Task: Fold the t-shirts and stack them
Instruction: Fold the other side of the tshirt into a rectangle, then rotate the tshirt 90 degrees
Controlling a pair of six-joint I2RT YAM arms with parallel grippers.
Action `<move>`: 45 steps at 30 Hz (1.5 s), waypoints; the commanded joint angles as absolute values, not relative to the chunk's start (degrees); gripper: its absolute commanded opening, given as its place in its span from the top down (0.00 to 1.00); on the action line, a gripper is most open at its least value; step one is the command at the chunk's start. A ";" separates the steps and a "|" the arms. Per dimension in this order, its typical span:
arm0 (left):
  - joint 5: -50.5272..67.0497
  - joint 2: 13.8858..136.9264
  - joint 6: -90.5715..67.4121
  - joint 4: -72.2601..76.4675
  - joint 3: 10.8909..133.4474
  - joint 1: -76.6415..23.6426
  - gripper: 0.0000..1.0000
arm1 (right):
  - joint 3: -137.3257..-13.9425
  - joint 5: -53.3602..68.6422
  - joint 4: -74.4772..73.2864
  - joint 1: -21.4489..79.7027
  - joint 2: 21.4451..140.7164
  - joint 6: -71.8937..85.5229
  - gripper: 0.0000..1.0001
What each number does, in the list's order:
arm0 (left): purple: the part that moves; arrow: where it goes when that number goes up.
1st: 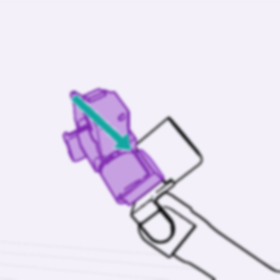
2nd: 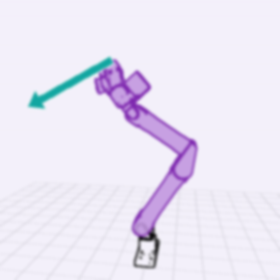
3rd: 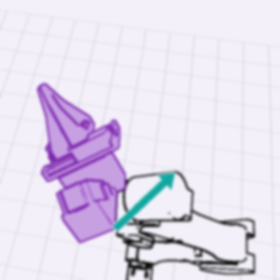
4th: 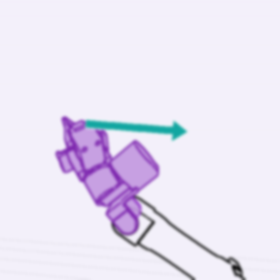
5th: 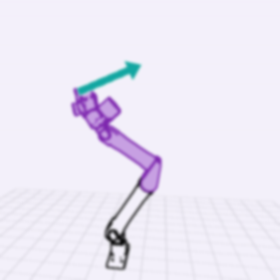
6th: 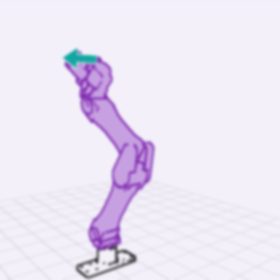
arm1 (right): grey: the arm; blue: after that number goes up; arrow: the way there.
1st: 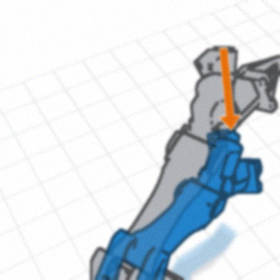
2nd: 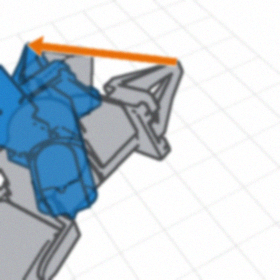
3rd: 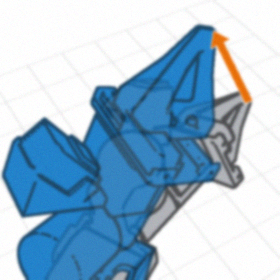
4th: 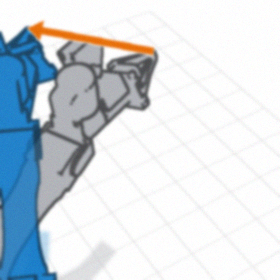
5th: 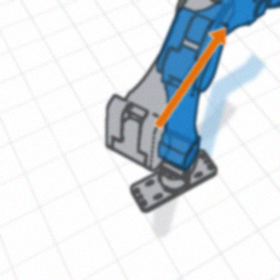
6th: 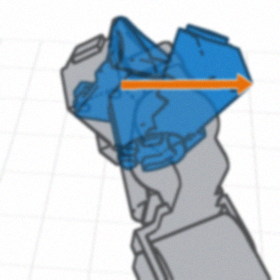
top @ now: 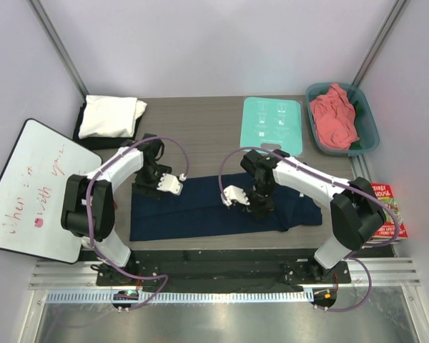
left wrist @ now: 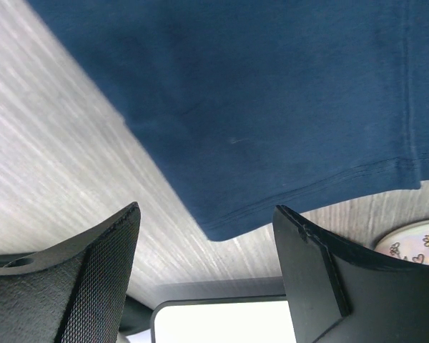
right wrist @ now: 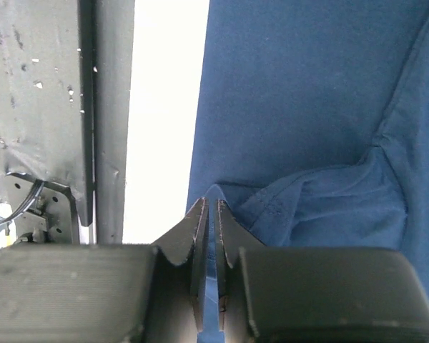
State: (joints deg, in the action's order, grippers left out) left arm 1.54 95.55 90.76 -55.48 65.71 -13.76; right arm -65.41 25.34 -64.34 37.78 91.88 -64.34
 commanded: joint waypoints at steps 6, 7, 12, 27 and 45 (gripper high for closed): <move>4.29 92.20 91.58 -57.12 66.27 -13.62 0.25 | -69.34 23.64 -67.22 37.97 86.59 -63.37 0.83; 5.61 91.15 91.50 -57.82 66.44 -13.62 0.25 | -69.52 23.82 -67.67 38.06 85.62 -63.28 0.82; 14.48 87.37 82.64 -58.28 68.20 -13.62 0.20 | -68.13 19.96 -63.67 37.53 75.97 -55.74 0.68; 7.21 94.12 74.00 -47.63 64.68 -14.59 0.74 | -47.99 5.36 -25.07 18.82 74.53 -47.45 0.99; -3.69 105.55 75.06 -43.34 64.95 -14.94 0.89 | -51.32 3.26 -19.43 14.94 90.69 -53.61 0.99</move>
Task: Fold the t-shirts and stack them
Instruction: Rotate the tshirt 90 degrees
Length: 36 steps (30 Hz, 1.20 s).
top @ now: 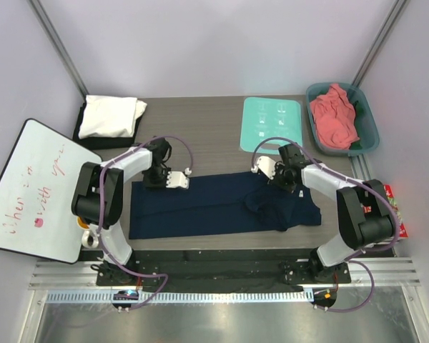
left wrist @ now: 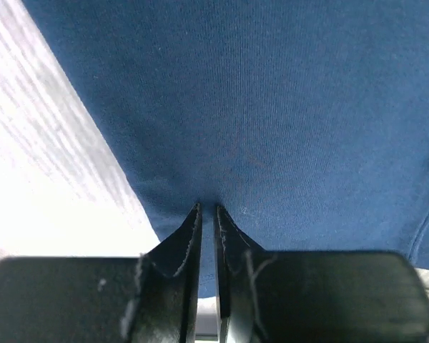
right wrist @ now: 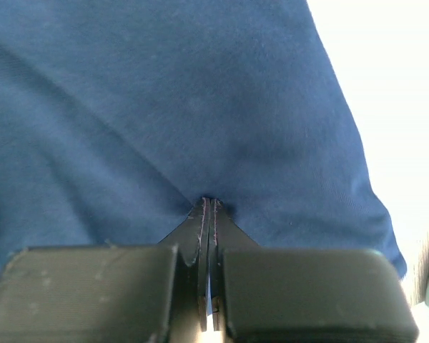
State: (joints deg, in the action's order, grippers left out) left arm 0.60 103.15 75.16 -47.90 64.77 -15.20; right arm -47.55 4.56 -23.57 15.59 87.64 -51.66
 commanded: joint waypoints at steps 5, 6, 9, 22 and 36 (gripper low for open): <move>-10.18 107.31 75.15 -33.77 63.81 -14.94 0.94 | -55.10 1.41 -14.69 14.24 97.37 -55.02 0.99; -10.89 108.18 75.06 -32.71 64.33 -14.94 0.94 | -56.59 0.97 -13.63 14.24 98.34 -55.80 0.99; -10.38 108.20 74.97 -35.14 65.30 -14.94 0.95 | -61.50 0.26 -11.52 13.97 104.05 -56.69 0.99; -4.13 98.36 81.30 -39.73 57.30 -19.16 0.97 | -78.66 -3.95 -5.97 14.68 117.60 -58.09 0.93; -4.66 93.16 79.19 -38.94 59.06 -18.81 0.43 | -73.66 9.92 -25.84 18.80 96.51 -50.36 0.66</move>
State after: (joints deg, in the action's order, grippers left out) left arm -4.67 94.74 78.43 -38.81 58.48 -19.00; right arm -76.82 3.27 -19.51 16.29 101.06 -52.14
